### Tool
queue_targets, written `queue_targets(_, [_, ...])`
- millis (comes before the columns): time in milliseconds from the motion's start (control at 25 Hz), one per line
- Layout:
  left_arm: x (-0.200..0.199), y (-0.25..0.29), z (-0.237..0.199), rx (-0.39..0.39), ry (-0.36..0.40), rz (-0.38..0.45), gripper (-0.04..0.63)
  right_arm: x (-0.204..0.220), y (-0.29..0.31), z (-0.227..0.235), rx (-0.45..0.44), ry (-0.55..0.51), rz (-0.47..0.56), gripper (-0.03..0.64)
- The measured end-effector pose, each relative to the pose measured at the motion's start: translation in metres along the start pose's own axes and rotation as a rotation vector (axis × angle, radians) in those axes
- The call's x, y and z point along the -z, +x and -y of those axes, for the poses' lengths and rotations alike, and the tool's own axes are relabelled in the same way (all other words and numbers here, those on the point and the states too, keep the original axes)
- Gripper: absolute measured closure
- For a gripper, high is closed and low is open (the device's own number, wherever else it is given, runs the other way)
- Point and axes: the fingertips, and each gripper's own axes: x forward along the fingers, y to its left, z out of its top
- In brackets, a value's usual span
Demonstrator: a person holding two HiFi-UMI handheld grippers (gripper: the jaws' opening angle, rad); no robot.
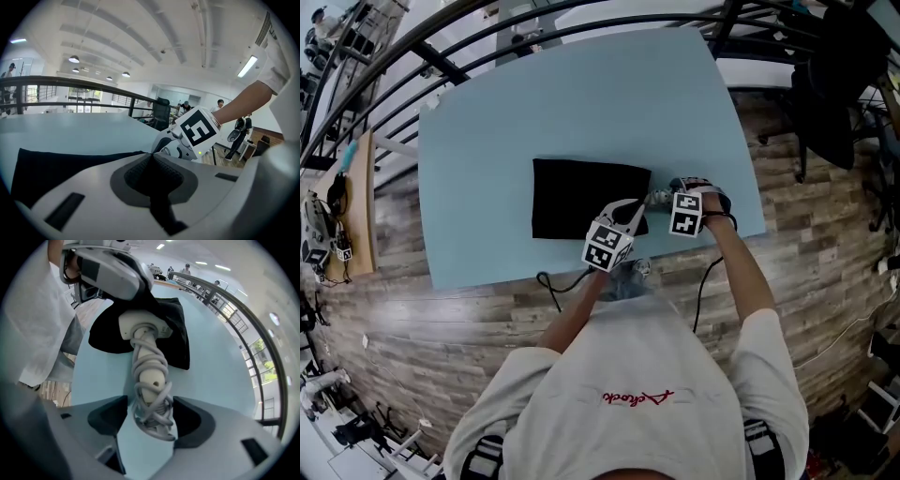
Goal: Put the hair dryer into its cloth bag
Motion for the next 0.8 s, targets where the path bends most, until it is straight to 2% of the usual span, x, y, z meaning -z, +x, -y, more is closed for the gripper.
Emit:
queue_targets(80, [0.001,0.001,0.000,-0.003,-0.002,-0.004,0.577,0.002,0.000,0.001,-0.005,0.004,0.000,0.304])
queue_targets(280, [0.000,-0.005,-0.005,-0.010,0.004,-0.001,0.577,-0.001,-0.001,0.002,0.002,0.063,0.014,0.365])
queue_targets(400, [-0.002,-0.010,-0.007,-0.011,0.008,0.005,0.577,-0.005,-0.008,-0.002,0.003,0.088,0.034,0.373])
queue_targets(800, [-0.002,-0.024,-0.006,0.006,0.013,0.019,0.577,-0.033,-0.052,-0.006,0.069,0.064,0.078,0.385])
